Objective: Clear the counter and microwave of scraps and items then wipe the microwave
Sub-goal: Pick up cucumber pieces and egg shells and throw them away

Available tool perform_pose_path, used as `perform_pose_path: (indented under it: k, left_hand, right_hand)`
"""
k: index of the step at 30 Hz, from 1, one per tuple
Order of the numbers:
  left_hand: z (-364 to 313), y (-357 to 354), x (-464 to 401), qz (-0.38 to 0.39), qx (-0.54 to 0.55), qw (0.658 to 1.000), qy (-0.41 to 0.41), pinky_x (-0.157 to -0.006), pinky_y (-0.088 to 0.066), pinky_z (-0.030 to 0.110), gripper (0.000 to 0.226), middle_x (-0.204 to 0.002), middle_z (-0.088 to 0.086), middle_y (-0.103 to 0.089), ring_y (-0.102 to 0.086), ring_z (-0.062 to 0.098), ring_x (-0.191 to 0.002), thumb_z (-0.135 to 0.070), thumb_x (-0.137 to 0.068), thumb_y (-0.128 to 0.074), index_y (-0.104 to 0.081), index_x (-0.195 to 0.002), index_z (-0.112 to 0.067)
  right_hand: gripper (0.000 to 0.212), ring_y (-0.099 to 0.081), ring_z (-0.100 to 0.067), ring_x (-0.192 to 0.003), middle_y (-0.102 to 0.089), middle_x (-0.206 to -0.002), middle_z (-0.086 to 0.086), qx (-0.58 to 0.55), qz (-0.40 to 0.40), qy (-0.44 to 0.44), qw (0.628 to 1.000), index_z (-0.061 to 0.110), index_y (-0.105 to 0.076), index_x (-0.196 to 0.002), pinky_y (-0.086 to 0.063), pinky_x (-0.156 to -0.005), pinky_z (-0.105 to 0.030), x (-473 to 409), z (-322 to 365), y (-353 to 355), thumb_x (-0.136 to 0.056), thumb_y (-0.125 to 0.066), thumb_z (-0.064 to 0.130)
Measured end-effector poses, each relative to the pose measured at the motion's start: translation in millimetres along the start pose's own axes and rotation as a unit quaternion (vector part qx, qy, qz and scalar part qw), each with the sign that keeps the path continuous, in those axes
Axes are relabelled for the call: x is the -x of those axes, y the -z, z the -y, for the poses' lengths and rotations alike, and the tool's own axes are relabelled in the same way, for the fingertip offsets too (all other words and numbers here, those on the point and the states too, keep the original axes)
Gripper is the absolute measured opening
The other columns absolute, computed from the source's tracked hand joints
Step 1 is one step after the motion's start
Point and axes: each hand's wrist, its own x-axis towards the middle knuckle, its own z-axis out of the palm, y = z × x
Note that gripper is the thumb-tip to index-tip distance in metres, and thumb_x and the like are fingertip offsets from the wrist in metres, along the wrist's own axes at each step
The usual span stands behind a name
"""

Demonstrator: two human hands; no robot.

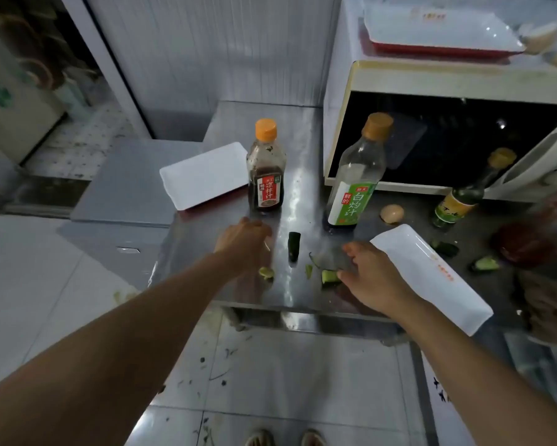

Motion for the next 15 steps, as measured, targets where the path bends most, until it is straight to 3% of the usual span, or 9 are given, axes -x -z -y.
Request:
perform_pose_path:
  k: [4,12,15]
  left_hand:
    - [6,-11,-19,0.006,-0.007,1.000,0.015,-0.085,-0.046,0.032,0.027,-0.119,-0.004,-0.060,-0.055,0.021,-0.109,-0.012,-0.083,-0.058,-0.066,-0.105,-0.025]
    - [16,-30,-29,-0.015,-0.027,0.999,0.021,-0.070,-0.036,0.029,0.014,-0.107,0.009,-0.056,-0.052,0.029,-0.106,-0.008,-0.083,-0.058,-0.059,-0.096,-0.014]
    - [18,-31,-28,0.002,-0.046,0.999,0.014,-0.074,-0.035,0.031,0.016,-0.110,0.007,-0.054,-0.047,0.028,-0.111,-0.009,-0.085,-0.059,-0.060,-0.100,-0.015]
  right_hand:
    - [0.039,-0.055,-0.024,-0.106,-0.057,-0.118,-0.009,-0.012,-0.025,0.008,1.000,0.012,-0.052,-0.125,-0.047,-0.089,-0.035,-9,-9,-2,-0.087,-0.061,0.020]
    - [0.034,-0.056,-0.023,-0.108,-0.058,-0.120,-0.008,-0.021,-0.042,0.014,0.999,0.012,-0.054,-0.122,-0.047,-0.092,-0.034,-16,-20,-9,-0.089,-0.060,0.016]
    - [0.032,-0.056,-0.023,-0.109,-0.058,-0.121,-0.008,-0.024,-0.041,0.007,0.999,0.012,-0.054,-0.123,-0.047,-0.095,-0.037,-15,-22,-12,-0.091,-0.055,0.011]
